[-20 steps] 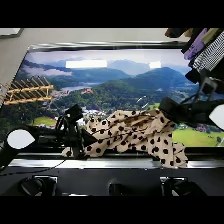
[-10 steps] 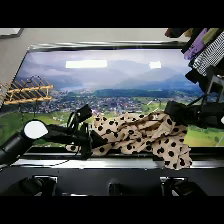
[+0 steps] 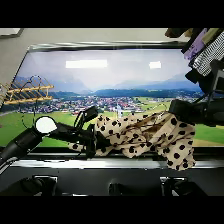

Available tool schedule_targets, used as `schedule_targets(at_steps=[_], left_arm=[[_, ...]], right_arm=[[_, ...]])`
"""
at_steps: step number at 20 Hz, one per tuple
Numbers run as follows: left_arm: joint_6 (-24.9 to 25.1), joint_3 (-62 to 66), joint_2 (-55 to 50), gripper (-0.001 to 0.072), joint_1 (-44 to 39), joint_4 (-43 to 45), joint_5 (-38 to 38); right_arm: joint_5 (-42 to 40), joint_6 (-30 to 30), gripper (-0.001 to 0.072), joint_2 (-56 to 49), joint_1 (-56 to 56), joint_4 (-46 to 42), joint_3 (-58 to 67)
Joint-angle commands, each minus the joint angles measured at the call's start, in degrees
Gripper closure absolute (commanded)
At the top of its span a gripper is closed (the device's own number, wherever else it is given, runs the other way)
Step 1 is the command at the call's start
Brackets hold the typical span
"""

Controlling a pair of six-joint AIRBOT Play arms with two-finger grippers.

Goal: Fold the clothes and pants, and hang the long-sleeved shirts on hangers.

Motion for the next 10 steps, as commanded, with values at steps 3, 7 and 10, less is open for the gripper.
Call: schedule_targets(at_steps=[3,7,10], left_arm=[[-0.2,0.0,-0.3,0.0691,0.0,-2.3,1.5],[2.8,0.0,-0.7,0.0691,0.0,-2.4,2.0],[6.1,0.0,-2.6,0.0691,0.1,-7.6,1.6]], right_arm=[[2.7,-0.7,0.069,-0.6,0.0,2.2,0.5],[2.8,-3.1,0.069,-0.7,0.0,3.8,0.5],[3.5,-3.8,0.069,-0.7,0.0,5.2,0.8]])
